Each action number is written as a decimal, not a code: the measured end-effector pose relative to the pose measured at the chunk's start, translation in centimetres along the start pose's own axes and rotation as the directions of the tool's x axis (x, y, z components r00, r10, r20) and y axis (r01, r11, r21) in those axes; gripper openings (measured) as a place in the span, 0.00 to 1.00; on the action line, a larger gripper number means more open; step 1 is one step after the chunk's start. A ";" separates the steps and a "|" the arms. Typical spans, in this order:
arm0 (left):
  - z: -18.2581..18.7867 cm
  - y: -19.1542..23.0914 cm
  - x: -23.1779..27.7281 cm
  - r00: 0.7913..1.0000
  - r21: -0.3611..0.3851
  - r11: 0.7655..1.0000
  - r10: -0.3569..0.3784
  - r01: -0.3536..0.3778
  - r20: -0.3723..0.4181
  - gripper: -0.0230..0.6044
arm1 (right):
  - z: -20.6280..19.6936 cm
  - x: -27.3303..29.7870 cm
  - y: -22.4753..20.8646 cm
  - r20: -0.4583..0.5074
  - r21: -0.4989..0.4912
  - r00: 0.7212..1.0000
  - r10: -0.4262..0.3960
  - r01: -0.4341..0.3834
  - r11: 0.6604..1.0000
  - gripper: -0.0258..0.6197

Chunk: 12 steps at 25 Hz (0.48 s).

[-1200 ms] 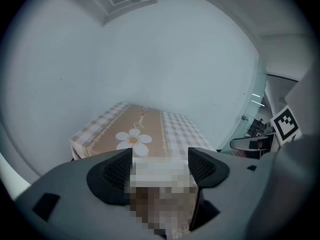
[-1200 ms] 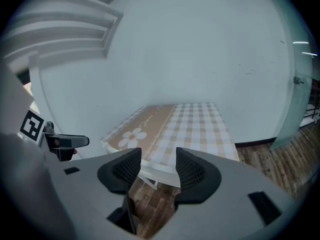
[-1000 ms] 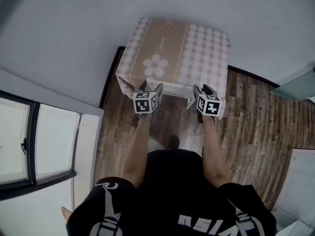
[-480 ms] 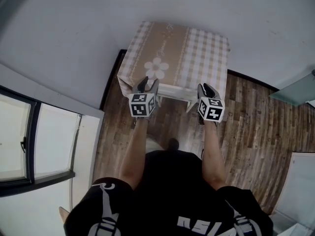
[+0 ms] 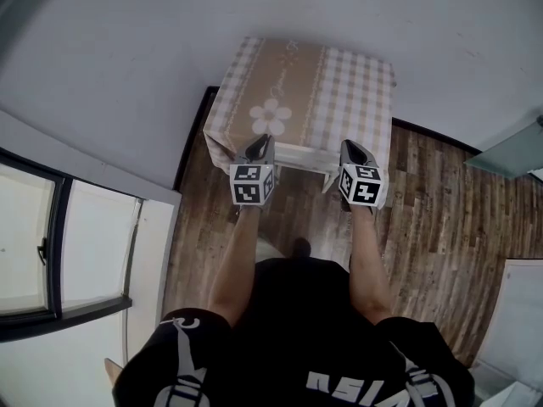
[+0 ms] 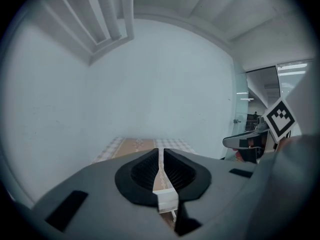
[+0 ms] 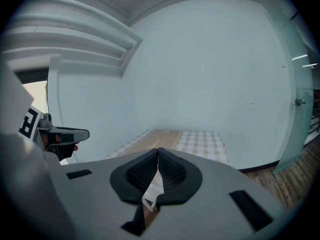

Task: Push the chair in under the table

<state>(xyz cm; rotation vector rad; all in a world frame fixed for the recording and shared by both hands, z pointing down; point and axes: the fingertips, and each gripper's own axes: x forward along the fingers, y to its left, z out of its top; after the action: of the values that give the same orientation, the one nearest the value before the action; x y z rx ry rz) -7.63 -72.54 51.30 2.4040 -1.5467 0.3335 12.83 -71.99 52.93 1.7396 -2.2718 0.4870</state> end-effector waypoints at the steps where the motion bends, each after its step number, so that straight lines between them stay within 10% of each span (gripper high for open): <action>1: 0.0 -0.1 -0.1 1.000 0.003 1.000 0.004 -0.004 0.003 0.12 | 0.0 -0.1 0.0 0.001 0.000 1.000 0.000 0.000 1.000 0.06; 12: -0.9 0.4 -0.4 0.999 -0.011 0.999 0.034 -0.034 -0.024 0.08 | -0.3 -0.5 0.4 0.014 0.028 1.000 0.012 -0.013 1.000 0.06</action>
<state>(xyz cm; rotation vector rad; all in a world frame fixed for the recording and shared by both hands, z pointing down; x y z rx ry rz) -8.17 -72.03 52.04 2.3591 -1.5760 0.3585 12.61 -71.32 52.99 1.7478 -2.2971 0.5133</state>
